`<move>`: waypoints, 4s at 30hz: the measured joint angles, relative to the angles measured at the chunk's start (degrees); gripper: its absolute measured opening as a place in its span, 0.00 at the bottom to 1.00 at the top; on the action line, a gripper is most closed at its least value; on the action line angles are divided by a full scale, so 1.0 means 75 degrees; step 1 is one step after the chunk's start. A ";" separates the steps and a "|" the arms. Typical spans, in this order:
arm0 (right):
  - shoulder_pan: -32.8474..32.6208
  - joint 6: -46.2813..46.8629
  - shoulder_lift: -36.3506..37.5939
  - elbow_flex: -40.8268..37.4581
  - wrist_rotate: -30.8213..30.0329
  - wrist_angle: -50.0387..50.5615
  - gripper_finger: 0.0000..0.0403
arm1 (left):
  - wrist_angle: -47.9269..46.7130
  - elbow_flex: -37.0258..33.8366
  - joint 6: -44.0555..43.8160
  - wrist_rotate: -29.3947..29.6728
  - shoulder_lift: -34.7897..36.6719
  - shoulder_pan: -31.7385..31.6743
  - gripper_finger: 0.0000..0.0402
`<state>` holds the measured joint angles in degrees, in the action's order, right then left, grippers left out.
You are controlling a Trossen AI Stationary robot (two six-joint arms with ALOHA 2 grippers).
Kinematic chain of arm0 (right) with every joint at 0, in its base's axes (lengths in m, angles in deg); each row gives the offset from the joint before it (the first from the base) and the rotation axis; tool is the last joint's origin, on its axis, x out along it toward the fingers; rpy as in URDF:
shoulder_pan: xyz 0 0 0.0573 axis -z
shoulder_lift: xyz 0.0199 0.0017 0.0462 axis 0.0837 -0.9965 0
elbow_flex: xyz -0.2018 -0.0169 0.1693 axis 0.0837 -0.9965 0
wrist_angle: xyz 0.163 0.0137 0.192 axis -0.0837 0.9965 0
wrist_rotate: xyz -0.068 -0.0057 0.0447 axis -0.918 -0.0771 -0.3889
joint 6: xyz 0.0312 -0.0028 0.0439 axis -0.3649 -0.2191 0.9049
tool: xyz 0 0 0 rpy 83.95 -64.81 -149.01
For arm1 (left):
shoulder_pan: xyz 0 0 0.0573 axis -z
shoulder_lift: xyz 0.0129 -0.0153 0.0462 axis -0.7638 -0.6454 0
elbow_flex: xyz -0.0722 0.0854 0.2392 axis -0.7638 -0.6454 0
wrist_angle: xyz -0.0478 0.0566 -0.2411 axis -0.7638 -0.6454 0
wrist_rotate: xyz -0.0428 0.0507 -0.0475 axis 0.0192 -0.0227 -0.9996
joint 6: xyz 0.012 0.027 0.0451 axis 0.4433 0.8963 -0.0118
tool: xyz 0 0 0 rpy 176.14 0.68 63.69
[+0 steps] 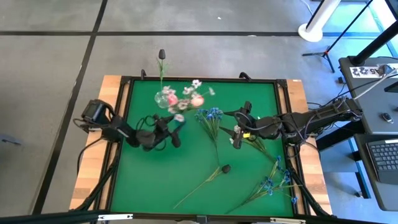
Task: Sort flowers into vase by color
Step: Adjust the blue vase
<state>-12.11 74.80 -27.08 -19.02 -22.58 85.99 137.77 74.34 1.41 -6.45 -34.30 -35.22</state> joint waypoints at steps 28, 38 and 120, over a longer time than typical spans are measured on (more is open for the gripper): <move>0.0003 0.0000 -0.0003 -0.0166 0.0268 0.0178 0.71 | -0.6040 -0.1112 -0.7983 0.3293 0.0009 0.2824 0.59; 0.0006 0.0000 -0.0003 -0.0170 0.0265 0.0175 0.71 | -0.6141 -0.1132 -0.8072 0.1019 -0.0027 0.2794 0.81; 0.1256 0.0954 -0.3832 -0.0172 0.4389 -0.4970 0.71 | -0.5800 0.3018 -0.2299 -0.1621 0.0045 0.1021 0.61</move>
<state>-2.69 81.96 -55.82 -20.31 10.33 48.72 94.27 96.97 -15.83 -18.61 -33.96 -27.56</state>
